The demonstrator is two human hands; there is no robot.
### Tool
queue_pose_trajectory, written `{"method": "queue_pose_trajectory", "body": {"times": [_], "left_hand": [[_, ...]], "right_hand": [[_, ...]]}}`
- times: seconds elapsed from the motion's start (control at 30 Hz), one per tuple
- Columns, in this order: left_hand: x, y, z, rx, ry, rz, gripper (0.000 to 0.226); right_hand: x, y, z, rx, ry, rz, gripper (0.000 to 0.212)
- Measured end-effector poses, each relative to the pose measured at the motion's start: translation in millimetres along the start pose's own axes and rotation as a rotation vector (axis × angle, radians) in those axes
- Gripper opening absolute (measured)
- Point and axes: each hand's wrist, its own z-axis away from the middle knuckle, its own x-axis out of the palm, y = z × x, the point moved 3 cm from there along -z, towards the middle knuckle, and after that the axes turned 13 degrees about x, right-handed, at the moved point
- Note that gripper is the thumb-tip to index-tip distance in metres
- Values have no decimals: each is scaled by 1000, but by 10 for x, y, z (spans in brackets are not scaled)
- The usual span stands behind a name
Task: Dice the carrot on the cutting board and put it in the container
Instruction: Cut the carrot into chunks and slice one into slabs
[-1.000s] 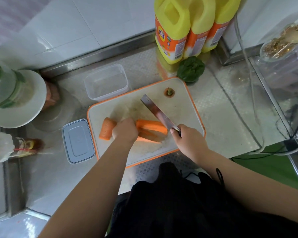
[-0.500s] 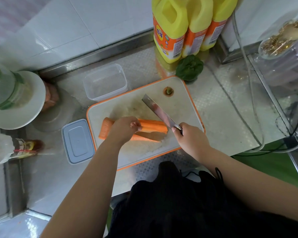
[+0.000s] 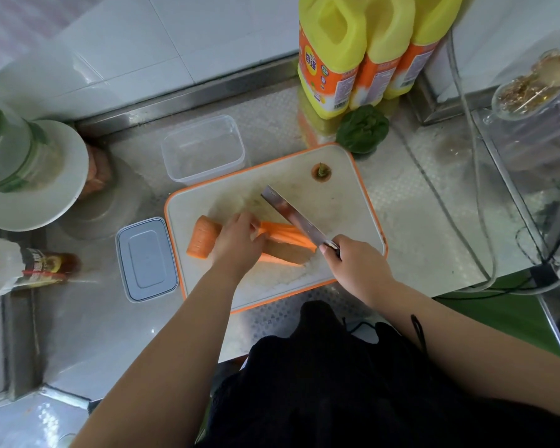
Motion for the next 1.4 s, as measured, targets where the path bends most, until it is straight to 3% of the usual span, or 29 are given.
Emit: {"method": "queue_pose_trajectory", "body": {"times": [0.1,0.17,0.23,0.3,0.37,0.6,0.93,1.23,1.4], "left_hand": [[27,-31,61,17,94,7,13],[15,-47,161,59,251,10,11],[6,-49,324,168,432,-1,9],[67,-46,501,294,511,-42,8],[190,-60,628,364,485,-81,12],[379,-68,636,317,399,-105,27],[487,-173,581,418,478,-157,7],[472,-190,570,446,504,-118,9],[495,-199,574,434,513,-103,12]], "right_hand": [[10,-36,7,-32,-1,16,34],[21,-51,12,-50,-10,38,33],[34,-67,19,-79,-24,71,33],[45,-91,28,-131,-38,124,33],[58,-122,30,-166,-65,186,32],[178,-161,27,-105,-194,306,31],[197,-209,61,-81,-189,279,39],[147,-268,181,-93,-161,287,29],[138,-306,206,-113,-135,311,35]]}}
